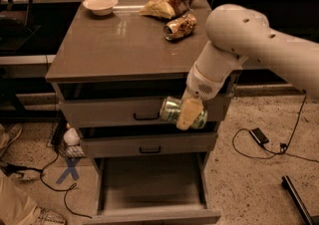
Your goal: Place green can into bottom drawer
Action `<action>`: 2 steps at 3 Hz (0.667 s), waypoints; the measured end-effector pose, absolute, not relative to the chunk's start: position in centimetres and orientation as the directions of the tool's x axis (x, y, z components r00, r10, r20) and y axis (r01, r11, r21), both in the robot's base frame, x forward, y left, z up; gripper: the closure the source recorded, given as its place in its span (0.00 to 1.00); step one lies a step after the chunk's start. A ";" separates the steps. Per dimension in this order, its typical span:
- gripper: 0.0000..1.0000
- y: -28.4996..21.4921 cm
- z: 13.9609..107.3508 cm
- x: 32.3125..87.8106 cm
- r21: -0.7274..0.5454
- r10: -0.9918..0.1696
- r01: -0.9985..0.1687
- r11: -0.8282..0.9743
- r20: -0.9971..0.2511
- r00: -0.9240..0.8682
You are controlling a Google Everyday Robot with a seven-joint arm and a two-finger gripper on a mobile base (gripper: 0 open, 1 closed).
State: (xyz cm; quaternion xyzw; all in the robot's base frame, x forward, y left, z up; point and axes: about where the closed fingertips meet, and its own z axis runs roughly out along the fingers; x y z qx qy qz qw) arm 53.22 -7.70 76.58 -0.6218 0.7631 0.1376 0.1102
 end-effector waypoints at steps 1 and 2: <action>1.00 -5.4 70.0 49.1 0.184 -0.889 -0.958 0.221 -0.365 -0.276; 1.00 -5.5 70.2 49.1 0.184 -0.890 -0.958 0.220 -0.364 -0.275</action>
Offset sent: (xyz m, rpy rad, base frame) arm -0.0339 0.0170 -0.0504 0.0460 0.0921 -0.0348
